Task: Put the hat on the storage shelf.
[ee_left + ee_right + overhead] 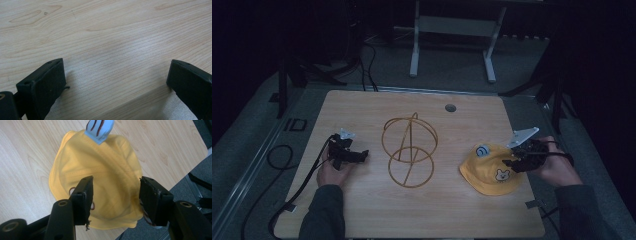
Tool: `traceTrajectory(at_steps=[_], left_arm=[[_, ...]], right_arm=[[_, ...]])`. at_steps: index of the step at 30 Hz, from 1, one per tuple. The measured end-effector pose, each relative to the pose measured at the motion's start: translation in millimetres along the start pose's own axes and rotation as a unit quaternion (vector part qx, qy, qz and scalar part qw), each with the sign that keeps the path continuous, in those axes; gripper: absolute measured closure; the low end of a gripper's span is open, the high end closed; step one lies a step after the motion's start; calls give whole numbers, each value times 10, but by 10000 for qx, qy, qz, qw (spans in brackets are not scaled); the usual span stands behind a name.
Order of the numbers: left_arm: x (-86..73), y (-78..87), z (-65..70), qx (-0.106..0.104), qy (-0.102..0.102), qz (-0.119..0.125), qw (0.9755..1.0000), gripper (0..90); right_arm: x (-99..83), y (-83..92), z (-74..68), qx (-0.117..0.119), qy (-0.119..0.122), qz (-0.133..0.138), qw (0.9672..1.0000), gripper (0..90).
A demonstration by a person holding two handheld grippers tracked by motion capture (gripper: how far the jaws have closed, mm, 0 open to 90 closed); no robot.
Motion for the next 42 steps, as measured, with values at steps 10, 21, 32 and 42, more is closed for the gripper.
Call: traceTrajectory(at_steps=[10, 21, 32, 42], left_arm=[[0, 0, 1, 3, 4, 0, 10000, 20], [0, 0, 0, 0, 2, 0, 10000, 20], [0, 0, -1, -1, 0, 1, 10000, 20], [0, 0, -1, -1, -2, -1, 10000, 20]], right_arm=[[81, -83, 170, 270, -32, -286, 9992, 443], [174, -195, 277, 500, -162, -572, 9970, 396], [156, -317, 362, 665, -200, -823, 9942, 470], [203, -384, 367, 857, -87, -977, 9915, 568]])
Point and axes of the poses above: each handheld gripper's, and its own axes: y roughly backward along the jaws, x roughly out of its top, z roughly to its right, the point moved 2 cm from there along -y, roughly forward along the jaws, and after that the axes turned 14 degrees about x, right-handed, at the moved point
